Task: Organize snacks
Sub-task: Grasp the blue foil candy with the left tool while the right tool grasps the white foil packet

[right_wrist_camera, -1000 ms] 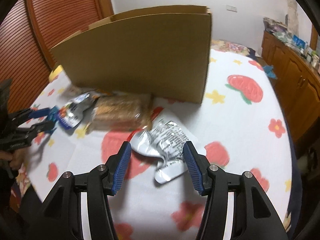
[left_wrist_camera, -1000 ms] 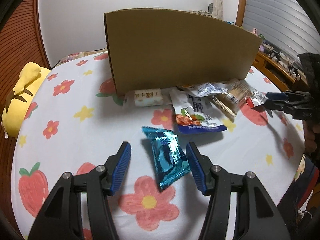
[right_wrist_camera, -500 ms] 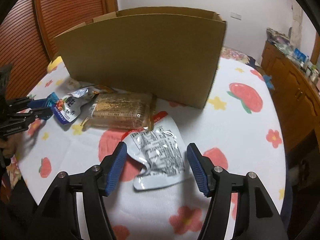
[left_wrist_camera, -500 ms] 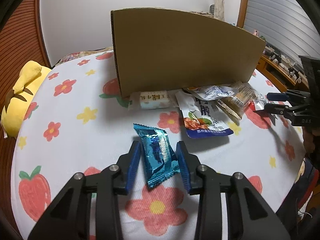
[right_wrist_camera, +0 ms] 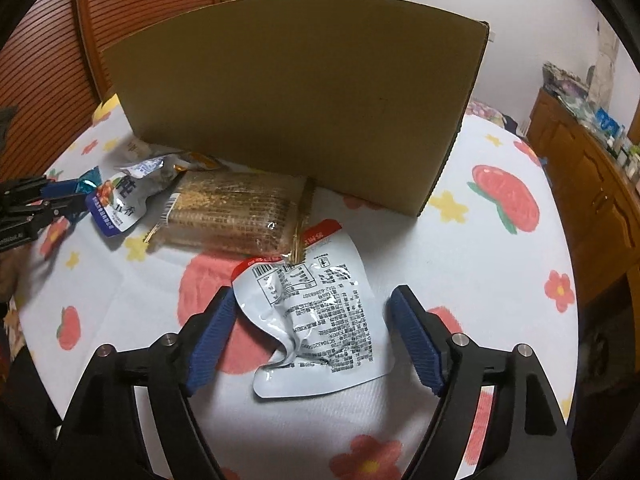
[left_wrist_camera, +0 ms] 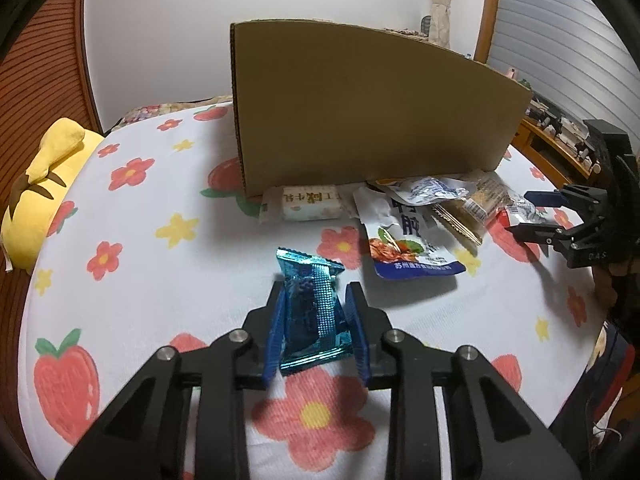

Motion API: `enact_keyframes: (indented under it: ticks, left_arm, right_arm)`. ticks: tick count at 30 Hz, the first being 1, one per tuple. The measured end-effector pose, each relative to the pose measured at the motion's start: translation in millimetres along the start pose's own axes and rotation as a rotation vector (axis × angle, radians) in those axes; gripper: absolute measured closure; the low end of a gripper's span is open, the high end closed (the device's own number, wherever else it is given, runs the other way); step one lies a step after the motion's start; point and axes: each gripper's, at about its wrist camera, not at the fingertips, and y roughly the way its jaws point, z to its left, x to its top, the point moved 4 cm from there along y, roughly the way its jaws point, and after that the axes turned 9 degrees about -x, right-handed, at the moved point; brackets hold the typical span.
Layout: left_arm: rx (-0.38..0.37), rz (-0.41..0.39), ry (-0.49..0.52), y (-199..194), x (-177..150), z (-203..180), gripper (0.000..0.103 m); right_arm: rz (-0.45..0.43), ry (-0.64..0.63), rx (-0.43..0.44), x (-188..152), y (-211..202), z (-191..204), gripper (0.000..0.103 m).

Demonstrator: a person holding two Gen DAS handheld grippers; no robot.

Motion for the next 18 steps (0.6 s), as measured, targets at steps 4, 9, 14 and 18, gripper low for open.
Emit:
enact_keyframes:
  ticks: [4,9,14,18]
  left_arm:
    - [-0.010,-0.023,-0.001,-5.7,-0.1,0.0,0.078]
    - [-0.007,-0.031,0.001,-10.4,-2.3,-0.3,0.079]
    - [-0.018,-0.057,-0.011,-22.6,-1.4,-2.5,0.079]
    - [-0.038,-0.086,-0.001,-35.4,3.0,-12.0,0.079]
  right_arm:
    - [-0.012,0.009,0.000,-2.3,-0.5,-3.2,0.019]
    - [-0.014,0.011,-0.002,-2.7,-0.5,-2.9,0.018]
    - [-0.013,0.009,-0.003,-2.4,-0.2,-2.4,0.018]
    - [-0.009,0.007,-0.001,-1.8,-0.1,-1.0,0.019]
